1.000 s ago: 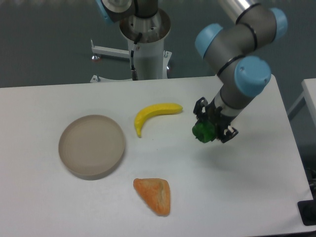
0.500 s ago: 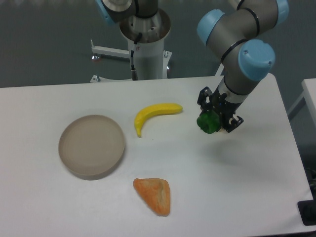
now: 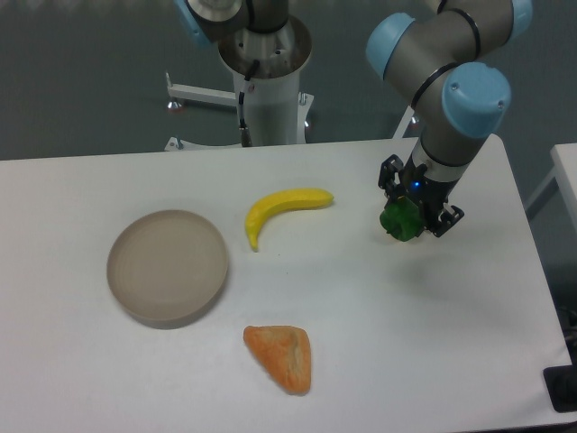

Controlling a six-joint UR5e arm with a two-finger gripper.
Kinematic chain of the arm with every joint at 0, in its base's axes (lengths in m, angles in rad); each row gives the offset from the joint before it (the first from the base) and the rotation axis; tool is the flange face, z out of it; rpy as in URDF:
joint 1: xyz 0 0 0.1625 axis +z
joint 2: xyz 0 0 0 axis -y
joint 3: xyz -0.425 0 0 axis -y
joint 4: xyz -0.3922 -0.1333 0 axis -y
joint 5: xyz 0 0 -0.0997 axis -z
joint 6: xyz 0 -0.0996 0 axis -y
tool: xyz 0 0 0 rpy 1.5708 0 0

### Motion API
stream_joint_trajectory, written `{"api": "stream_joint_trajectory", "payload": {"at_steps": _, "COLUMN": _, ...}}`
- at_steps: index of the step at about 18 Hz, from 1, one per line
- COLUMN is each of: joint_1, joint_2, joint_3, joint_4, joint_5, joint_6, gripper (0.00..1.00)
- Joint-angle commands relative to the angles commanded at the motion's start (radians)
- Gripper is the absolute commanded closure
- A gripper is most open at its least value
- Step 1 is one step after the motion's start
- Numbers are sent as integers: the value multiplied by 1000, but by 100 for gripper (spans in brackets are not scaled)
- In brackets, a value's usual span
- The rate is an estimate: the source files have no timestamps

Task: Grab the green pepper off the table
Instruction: 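Lift the grasped green pepper up off the table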

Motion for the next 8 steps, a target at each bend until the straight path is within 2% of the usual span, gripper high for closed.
{"api": "stream_joint_trajectory", "payload": {"at_steps": 8, "joint_1": -2, "joint_2": -2, "joint_3": -2, "joint_4": 2, "joint_5": 0, "joint_6": 3, "gripper": 57}}
